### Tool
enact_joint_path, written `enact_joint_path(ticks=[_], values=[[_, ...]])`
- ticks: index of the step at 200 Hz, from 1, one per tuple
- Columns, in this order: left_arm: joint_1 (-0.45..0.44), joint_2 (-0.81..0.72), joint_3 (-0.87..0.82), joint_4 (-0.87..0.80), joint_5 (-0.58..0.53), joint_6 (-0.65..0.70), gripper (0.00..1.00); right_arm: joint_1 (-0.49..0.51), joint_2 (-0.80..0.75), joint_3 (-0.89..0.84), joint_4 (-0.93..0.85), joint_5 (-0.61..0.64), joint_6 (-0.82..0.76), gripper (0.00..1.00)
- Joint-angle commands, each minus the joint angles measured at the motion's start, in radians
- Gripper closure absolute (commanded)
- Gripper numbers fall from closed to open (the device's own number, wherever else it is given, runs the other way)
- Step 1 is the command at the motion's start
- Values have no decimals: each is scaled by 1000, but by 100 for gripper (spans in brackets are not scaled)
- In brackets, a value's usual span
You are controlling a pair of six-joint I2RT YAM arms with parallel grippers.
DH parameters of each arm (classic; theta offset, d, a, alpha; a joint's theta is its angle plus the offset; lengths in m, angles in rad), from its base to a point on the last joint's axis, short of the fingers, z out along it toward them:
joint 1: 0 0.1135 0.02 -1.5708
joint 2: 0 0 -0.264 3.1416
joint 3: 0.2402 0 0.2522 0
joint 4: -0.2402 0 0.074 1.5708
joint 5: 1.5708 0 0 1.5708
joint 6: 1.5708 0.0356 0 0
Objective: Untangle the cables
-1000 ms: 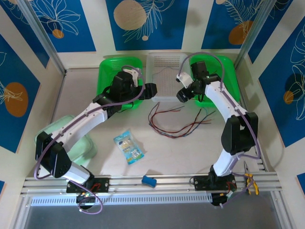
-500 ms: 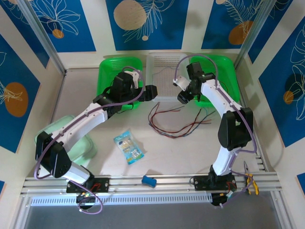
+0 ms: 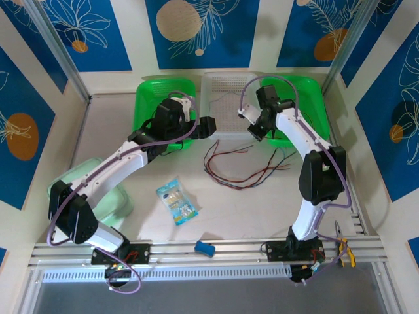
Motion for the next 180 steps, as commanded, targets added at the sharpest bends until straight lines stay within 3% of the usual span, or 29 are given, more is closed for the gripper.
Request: enact_joint_path(ticks=[1,37,69,120,180], values=[[11,-31,28,-24,15,-6,16,-28,-22,25,21,10,14,99],[11,-31,26,-23,18,-10,16,-88,-43,-1,87,15,62,100],[11,-31,24,-18,19,-13,16,-199,20,70,125,-14,230,100],[9,-39,11,-19,20,-26,17,-270,310,392,-82,-104,498,100],[9,-84,-31,-35,-3,-19,17,-263,562,672,-298,-93,608,100]])
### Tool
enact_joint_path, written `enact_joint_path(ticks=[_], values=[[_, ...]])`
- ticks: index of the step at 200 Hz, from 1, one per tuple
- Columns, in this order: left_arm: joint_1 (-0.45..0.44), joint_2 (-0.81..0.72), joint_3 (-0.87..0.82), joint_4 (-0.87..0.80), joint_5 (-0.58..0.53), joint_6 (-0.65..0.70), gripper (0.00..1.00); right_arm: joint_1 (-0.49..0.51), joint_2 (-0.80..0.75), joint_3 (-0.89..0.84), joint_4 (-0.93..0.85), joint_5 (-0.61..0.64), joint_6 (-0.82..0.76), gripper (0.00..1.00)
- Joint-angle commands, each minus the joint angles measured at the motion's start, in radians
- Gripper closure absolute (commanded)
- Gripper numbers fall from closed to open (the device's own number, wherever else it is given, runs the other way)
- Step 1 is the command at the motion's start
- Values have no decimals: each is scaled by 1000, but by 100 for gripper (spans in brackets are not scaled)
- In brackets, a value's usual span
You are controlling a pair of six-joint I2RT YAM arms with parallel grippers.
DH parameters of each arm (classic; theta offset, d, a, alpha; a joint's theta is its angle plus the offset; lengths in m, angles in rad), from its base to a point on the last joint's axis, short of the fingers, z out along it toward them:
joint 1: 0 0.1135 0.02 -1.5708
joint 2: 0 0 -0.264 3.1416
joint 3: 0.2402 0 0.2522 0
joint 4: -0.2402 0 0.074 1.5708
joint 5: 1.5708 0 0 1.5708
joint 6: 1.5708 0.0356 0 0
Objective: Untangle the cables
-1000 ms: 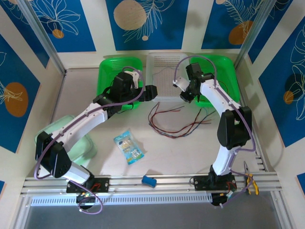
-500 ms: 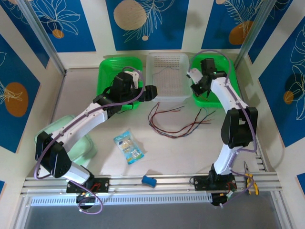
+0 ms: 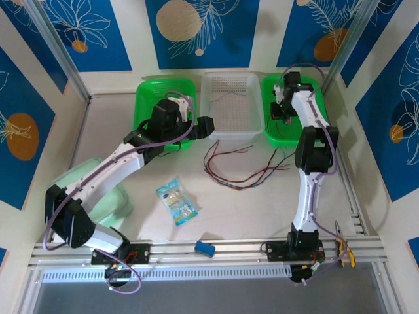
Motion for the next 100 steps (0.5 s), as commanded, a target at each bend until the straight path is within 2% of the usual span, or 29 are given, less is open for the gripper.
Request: enact_joint_path(ticks=[1,42,50,79,100], values=[[10,-37,-19,-14,-6,-4,17,1,59,116,-155,-37,87,100],[9,-45,-32,-19,-7,-10,17,4,90,116,-177,-21,124,100],[10,-49,-37,-19,-9,-8,17,1,83,119,-181,-19,135,95],[9,-61,-45,-27,-14,-1,17,-14,5,101,-174,-15,182,63],[9,-72,-50,-36,-22,8,16,-27,-84,70,-145,-44,212,55]])
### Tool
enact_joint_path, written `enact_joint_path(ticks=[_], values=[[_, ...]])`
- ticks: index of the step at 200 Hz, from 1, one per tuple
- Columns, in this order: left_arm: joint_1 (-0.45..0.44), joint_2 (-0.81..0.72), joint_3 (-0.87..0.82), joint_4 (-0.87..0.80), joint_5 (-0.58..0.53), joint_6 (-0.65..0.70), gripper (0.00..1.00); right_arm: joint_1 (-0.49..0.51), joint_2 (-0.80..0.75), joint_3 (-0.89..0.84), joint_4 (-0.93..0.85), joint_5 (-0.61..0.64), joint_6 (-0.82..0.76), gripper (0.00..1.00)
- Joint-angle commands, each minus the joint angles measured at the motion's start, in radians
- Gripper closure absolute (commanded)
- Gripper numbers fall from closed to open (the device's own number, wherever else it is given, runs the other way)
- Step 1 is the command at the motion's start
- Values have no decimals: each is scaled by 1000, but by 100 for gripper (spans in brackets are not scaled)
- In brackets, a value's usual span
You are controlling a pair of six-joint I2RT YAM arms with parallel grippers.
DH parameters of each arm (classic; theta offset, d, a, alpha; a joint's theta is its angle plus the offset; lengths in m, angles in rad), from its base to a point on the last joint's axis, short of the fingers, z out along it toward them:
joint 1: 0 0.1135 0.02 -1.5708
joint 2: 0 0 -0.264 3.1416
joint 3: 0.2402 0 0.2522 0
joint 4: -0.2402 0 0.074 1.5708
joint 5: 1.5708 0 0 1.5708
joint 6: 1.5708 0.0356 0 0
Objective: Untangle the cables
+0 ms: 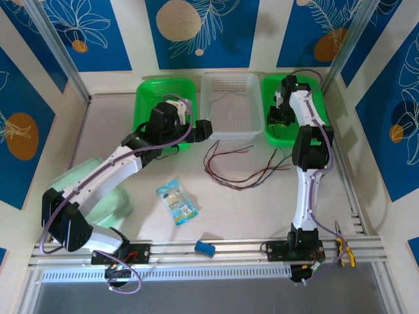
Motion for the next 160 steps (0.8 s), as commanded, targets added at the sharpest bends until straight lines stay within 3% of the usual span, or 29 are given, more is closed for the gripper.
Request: enact_joint_path(ticks=[1,56,99,160], values=[[9,-43,-15,-28,-22,8,16,-19,-153,-12,-2,-40,60,55],[9,-99,-74,-92,-67,31,16,-28,-477,-269,116,-101,149,49],[9,-162,-173,-94,-79,8,16,-11,-630,-417,106,-157,231,48],[-37,-180,-254,-121,-105,7,16,163,-963,-1012,259,-82,417,50]])
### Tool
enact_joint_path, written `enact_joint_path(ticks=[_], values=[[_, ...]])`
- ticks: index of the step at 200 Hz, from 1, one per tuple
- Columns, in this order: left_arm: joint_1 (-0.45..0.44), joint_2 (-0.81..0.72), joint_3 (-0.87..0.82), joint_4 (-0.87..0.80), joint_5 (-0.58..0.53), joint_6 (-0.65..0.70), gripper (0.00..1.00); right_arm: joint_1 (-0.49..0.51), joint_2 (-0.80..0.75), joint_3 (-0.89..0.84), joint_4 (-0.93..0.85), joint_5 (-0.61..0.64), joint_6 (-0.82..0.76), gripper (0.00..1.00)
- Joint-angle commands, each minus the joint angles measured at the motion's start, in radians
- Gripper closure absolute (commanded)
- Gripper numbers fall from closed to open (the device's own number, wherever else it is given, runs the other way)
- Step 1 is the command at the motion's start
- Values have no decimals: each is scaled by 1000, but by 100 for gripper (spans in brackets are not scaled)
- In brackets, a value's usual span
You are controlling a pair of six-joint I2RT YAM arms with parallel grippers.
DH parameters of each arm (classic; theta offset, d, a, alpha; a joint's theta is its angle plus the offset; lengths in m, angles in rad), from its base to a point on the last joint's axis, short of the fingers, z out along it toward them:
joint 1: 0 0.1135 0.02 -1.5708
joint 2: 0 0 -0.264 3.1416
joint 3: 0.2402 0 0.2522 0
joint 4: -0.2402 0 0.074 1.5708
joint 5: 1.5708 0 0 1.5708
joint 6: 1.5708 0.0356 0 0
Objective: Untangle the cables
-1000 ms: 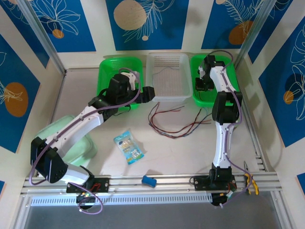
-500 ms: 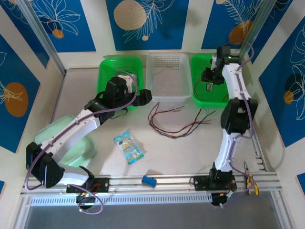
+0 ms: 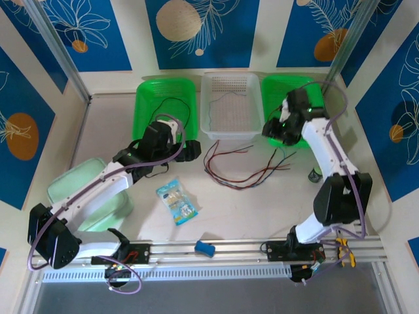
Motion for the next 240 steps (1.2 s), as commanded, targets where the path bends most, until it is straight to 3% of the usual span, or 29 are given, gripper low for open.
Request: enact_joint_path(ticks=[1,45,81,141,240], values=[[-25,-22,-32,-27,-27,-3,16,37,-109,-163,53,28,122,51],[-48,-4,-82,-3,-29,0,17,117,-188,-405,118,89,291,53],[-64,24,-95,14,-19,-7,17,90,-165,-445,120,216,310,57],[-76,44,-95,27,-25,-14,17,-54,-70,-461,263,89,280,69],[-78,25,-82,-8,-40,-5,17,-45,85,-431,335,115,252,75]])
